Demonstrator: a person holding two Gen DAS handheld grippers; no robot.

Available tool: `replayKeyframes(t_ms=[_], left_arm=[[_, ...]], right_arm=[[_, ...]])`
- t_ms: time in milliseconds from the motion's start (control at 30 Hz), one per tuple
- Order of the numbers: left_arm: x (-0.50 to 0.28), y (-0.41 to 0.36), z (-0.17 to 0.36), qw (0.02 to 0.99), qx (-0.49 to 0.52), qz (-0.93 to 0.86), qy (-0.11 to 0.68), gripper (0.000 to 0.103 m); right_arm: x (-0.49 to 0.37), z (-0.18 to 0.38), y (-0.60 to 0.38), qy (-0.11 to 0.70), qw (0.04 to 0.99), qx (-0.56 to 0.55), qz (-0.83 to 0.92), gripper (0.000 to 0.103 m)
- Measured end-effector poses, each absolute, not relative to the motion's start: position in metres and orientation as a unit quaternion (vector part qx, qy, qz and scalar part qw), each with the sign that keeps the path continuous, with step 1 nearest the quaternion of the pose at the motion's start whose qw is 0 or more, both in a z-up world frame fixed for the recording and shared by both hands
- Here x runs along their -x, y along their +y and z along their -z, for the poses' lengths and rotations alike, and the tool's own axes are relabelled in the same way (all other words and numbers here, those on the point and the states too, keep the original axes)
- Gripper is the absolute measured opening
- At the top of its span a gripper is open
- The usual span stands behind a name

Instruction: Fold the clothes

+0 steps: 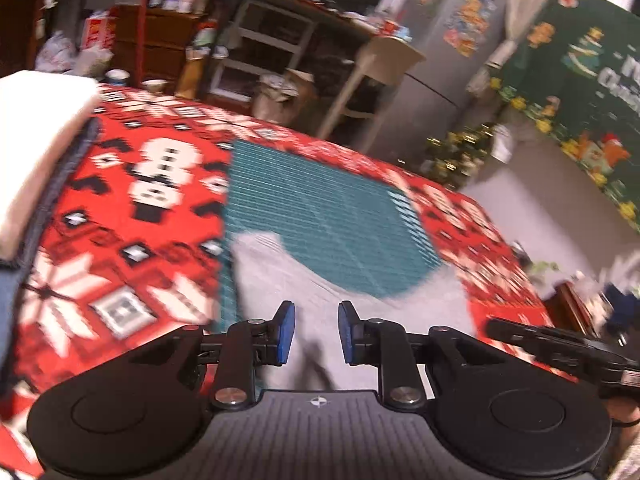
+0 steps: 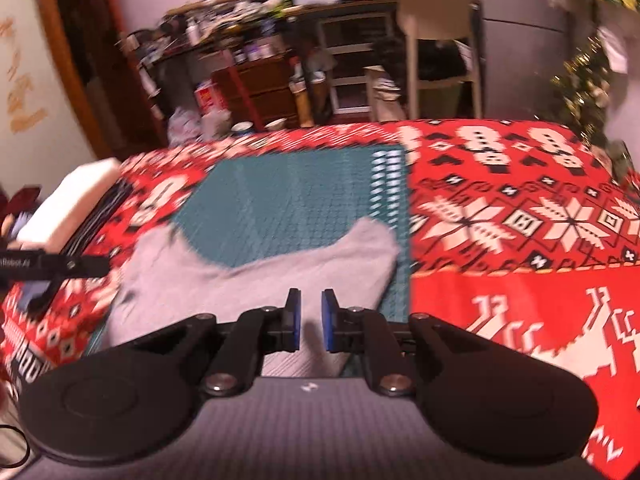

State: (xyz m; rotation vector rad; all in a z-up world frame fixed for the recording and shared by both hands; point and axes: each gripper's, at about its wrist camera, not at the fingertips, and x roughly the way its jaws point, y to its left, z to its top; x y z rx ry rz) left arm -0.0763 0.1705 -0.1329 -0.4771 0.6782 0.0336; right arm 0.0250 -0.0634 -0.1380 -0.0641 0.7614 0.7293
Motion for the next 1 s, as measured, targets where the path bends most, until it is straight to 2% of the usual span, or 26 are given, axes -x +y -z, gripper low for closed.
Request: replayKeyframes(t_ms=[267, 367, 567, 700, 933, 967, 1000], left_arm=[[0.080, 0.117, 0.160, 0.912, 0.172, -0.007, 0.372, 0.021], [0.082, 0.117, 0.165, 0.916, 0.158, -0.007, 0.368, 0.016], [0.089, 0.122, 0.158, 0.913, 0.184, -0.015, 0.363, 0.016], [0.097, 0.115, 0.153, 0.914, 0.179, -0.008, 0.365, 0.023], [0.100, 0.103, 0.165, 0.916, 0.146, -0.010, 0.373, 0.032], [0.101, 0.102, 0.165, 0.918, 0.143, -0.008, 0.370, 0.034], [0.101, 0.101, 0.166, 0.919, 0.140, -0.007, 0.367, 0.035]], right_arm=[[0.024, 0.156, -0.040, 0.377, 0.854, 0.064, -0.353, 0.011], [0.029, 0.166, -0.038, 0.368, 0.859, 0.068, -0.350, 0.011], [0.033, 0.160, -0.038, 0.366, 0.862, 0.071, -0.343, 0.013], [0.046, 0.150, -0.044, 0.361, 0.861, 0.065, -0.353, 0.013], [0.053, 0.164, -0.040, 0.374, 0.855, 0.079, -0.351, 0.015], [0.054, 0.166, -0.039, 0.374, 0.855, 0.079, -0.351, 0.019], [0.055, 0.167, -0.039, 0.373, 0.854, 0.079, -0.352, 0.028]])
